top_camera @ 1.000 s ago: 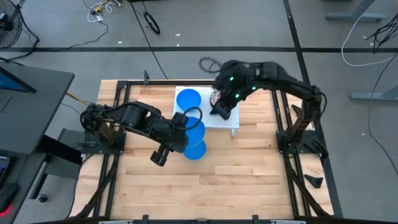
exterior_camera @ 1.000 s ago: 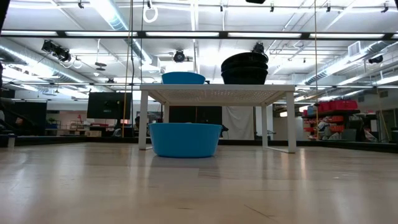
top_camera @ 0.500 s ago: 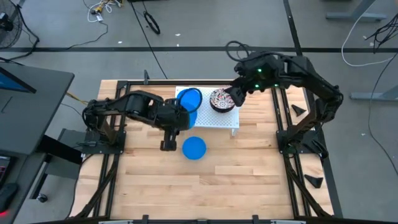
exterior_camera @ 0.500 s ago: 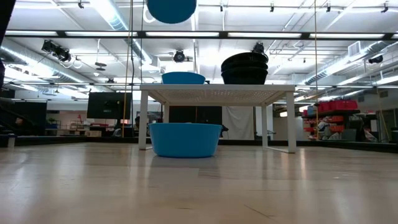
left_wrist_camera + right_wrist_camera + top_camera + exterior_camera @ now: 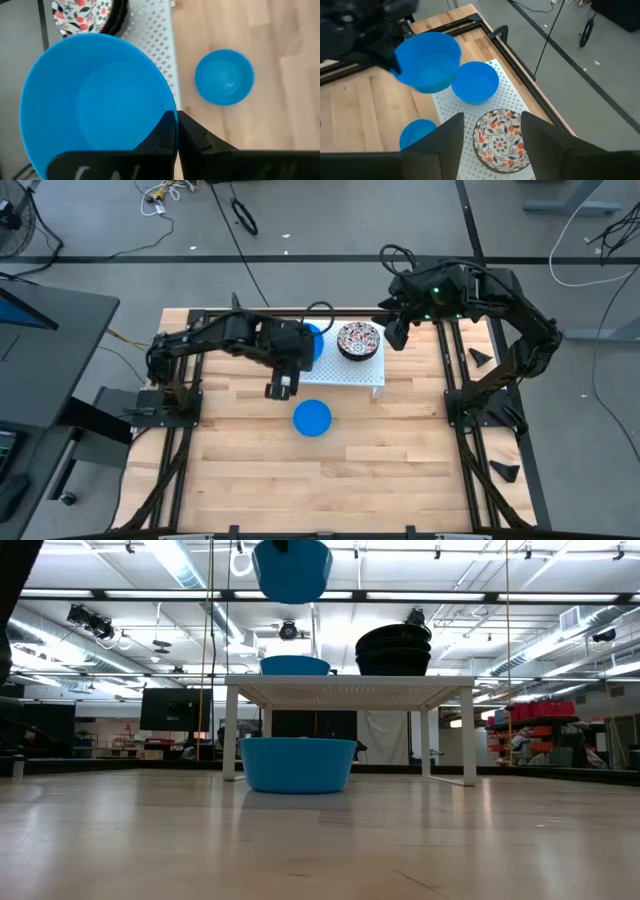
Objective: Pick & Place Mini bowls
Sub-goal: Stack the right blue bowl on top of the other blue bowl on the shelf
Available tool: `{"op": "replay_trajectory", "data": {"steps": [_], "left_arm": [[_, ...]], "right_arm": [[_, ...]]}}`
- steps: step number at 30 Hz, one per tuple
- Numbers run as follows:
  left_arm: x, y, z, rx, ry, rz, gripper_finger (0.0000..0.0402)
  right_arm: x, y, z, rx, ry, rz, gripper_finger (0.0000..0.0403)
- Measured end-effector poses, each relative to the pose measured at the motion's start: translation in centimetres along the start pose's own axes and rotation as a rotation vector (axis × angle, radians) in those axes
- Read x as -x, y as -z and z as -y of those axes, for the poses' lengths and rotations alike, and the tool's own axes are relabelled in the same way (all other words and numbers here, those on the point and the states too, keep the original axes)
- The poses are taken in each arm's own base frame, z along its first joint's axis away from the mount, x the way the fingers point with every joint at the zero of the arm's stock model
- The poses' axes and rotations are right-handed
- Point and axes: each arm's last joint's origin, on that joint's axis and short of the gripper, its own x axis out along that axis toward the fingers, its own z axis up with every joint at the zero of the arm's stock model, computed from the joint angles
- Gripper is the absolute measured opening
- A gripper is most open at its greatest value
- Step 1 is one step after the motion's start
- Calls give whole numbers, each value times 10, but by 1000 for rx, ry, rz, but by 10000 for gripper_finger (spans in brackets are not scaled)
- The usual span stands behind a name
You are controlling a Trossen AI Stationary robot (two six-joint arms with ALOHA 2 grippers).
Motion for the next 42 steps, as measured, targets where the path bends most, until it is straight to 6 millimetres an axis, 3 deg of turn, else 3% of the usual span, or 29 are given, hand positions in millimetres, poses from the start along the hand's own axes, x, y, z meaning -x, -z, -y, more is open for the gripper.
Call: {"op": "replay_trajectory", "data": {"steps": [10,16,20,33,42], "left_arm": [[-22,8,-42,-34,-37,-68,4],[-27,13,-60,-26,-22,-55,4],[-41,14,-67,-14,-8,-53,4],[-110,22,-60,-31,45,-125,4],[-122,28,-64,50,43,-144,5]], "right_arm": [[0,0,0,69,0,1,196],[0,0,0,82,0,1,196],[0,0,0,86,0,1,196],[0,1,0,88,1,-6,196],[0,2,0,84,2,-15,196]]}}
